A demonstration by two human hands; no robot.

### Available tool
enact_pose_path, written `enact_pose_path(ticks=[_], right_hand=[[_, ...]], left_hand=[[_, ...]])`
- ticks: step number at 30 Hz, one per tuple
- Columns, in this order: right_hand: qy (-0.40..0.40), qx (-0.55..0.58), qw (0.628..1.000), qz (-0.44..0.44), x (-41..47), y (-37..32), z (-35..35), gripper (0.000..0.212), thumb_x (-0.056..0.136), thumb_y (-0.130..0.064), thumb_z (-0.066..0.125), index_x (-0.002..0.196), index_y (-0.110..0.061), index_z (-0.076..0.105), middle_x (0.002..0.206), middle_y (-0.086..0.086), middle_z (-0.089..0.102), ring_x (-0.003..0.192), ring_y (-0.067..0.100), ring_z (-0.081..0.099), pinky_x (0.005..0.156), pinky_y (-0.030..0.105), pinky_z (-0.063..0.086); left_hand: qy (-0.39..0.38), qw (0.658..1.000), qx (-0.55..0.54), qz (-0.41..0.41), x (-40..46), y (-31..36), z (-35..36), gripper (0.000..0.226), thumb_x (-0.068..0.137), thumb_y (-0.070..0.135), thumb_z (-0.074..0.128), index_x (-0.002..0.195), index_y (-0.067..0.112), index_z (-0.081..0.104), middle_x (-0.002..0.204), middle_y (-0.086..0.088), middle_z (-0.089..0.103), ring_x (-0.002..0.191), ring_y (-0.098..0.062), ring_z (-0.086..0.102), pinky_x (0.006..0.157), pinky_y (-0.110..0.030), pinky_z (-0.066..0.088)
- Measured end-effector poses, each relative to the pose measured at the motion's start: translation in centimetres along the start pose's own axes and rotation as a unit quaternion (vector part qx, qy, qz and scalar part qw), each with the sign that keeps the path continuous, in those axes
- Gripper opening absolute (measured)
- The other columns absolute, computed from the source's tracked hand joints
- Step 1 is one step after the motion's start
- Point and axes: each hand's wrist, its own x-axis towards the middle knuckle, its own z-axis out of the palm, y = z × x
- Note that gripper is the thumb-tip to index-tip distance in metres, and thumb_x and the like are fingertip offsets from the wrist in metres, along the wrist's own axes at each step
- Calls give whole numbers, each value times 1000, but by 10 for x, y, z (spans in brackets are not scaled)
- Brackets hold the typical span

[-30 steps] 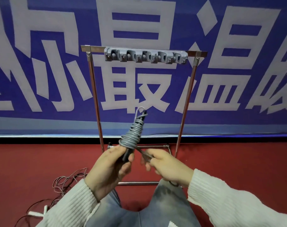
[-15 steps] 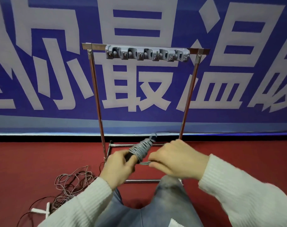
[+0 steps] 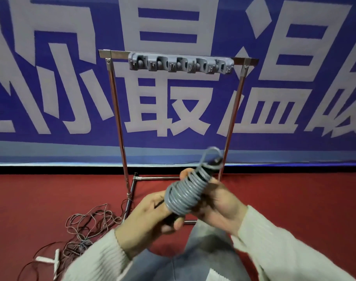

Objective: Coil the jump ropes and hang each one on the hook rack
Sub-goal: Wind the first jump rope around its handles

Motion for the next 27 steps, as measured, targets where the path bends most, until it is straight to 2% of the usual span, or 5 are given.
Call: enact_pose_path(ticks=[6, 14, 19, 22, 27], right_hand=[[80, 69, 991, -83, 2, 13, 6, 29, 79, 0, 61, 102, -7, 76, 79, 6, 62, 65, 10, 60, 63, 22, 54], [196, -196, 946, -166, 4, 28, -8, 28, 86, -15, 73, 108, 3, 71, 97, 17, 73, 83, 26, 66, 78, 37, 55], [234, -238, 933, -136, 5, 44, -5, 36, 88, -23, 70, 99, 11, 68, 86, 12, 71, 79, 18, 66, 72, 26, 56], [252, -239, 929, -128, 8, 47, -1, 29, 95, -18, 70, 95, 11, 67, 83, 12, 70, 77, 20, 65, 71, 29, 57], [301, -264, 901, -171, 13, 50, 9, 12, 90, -1, 74, 79, -7, 73, 66, 4, 67, 60, 14, 64, 58, 25, 53]], left_hand=[[120, 965, -231, 35, 10, -17, 8, 83, 64, 41, 94, 123, -5, 59, 74, -12, 55, 50, -9, 39, 49, -19, 37], [290, 957, 17, 25, 7, -33, 10, 36, 84, 40, 63, 109, 16, 73, 80, -12, 66, 61, -15, 52, 52, -22, 42], [247, 968, 0, 52, 4, -28, -3, 87, 70, 11, 68, 151, 29, 42, 139, -1, 63, 125, -20, 63, 97, -32, 51], [225, 973, -49, 1, 17, -9, -1, 79, 69, 26, 72, 144, 17, 52, 125, -14, 66, 107, -24, 66, 82, -28, 54], [326, 942, 66, 33, 21, -19, 5, 34, 93, 37, 66, 121, 21, 58, 98, -18, 70, 74, -22, 67, 65, -38, 59]])
